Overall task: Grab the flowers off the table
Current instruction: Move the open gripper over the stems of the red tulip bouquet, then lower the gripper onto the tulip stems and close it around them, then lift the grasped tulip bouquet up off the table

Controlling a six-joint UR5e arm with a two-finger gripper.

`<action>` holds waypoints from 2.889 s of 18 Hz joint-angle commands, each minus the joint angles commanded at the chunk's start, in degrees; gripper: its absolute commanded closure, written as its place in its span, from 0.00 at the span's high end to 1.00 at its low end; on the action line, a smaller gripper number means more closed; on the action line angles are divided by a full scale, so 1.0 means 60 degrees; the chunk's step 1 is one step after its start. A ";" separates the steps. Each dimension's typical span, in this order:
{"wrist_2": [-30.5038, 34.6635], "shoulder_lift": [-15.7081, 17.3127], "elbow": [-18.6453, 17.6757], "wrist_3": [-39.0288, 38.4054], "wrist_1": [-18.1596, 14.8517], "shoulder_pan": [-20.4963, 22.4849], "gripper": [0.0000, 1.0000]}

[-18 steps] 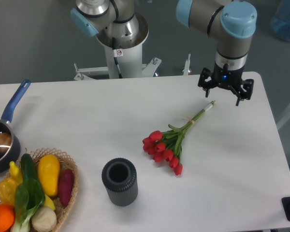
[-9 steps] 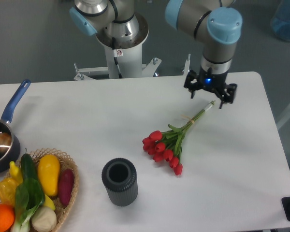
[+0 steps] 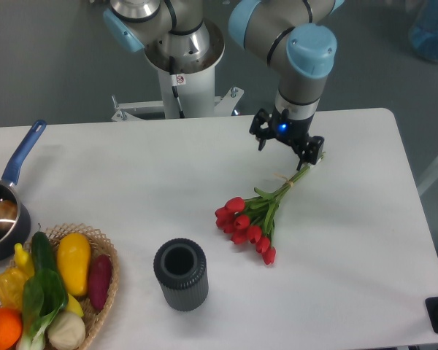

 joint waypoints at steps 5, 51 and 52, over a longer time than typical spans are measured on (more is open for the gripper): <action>-0.0366 -0.0529 0.0148 0.0001 0.0410 0.0103 1.00; 0.1055 -0.0413 0.3059 -0.2314 0.0093 -0.0177 0.00; 0.1040 -0.0413 0.3367 -0.2285 -0.0260 -0.0147 0.00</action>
